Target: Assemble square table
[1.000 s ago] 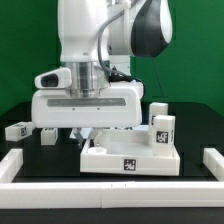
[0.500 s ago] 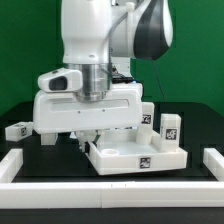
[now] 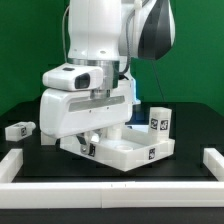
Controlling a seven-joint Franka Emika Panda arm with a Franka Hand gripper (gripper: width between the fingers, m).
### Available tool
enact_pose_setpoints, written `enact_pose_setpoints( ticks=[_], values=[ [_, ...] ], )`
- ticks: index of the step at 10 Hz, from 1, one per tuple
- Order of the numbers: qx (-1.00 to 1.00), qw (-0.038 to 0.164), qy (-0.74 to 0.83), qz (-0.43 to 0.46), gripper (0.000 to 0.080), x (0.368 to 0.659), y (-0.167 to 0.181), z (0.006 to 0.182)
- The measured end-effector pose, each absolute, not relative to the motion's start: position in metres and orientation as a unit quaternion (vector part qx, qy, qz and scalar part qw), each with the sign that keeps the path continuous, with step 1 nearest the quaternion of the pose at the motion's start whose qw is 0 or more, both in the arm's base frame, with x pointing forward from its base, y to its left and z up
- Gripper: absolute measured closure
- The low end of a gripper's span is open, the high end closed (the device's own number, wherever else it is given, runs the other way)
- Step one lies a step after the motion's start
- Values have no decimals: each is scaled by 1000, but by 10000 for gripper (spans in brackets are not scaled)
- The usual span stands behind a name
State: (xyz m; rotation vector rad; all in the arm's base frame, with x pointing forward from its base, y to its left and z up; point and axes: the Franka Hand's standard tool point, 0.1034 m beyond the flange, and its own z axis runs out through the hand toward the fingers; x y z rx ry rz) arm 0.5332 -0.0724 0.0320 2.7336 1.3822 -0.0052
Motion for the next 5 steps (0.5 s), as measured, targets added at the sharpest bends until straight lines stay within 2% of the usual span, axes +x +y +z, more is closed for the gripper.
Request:
enact_pose_setpoints(
  ticks=[2, 5],
  values=[
    [823, 56, 565, 8, 747, 558, -45, 40],
    [755, 66, 653, -2, 747, 560, -48, 40]
  ],
)
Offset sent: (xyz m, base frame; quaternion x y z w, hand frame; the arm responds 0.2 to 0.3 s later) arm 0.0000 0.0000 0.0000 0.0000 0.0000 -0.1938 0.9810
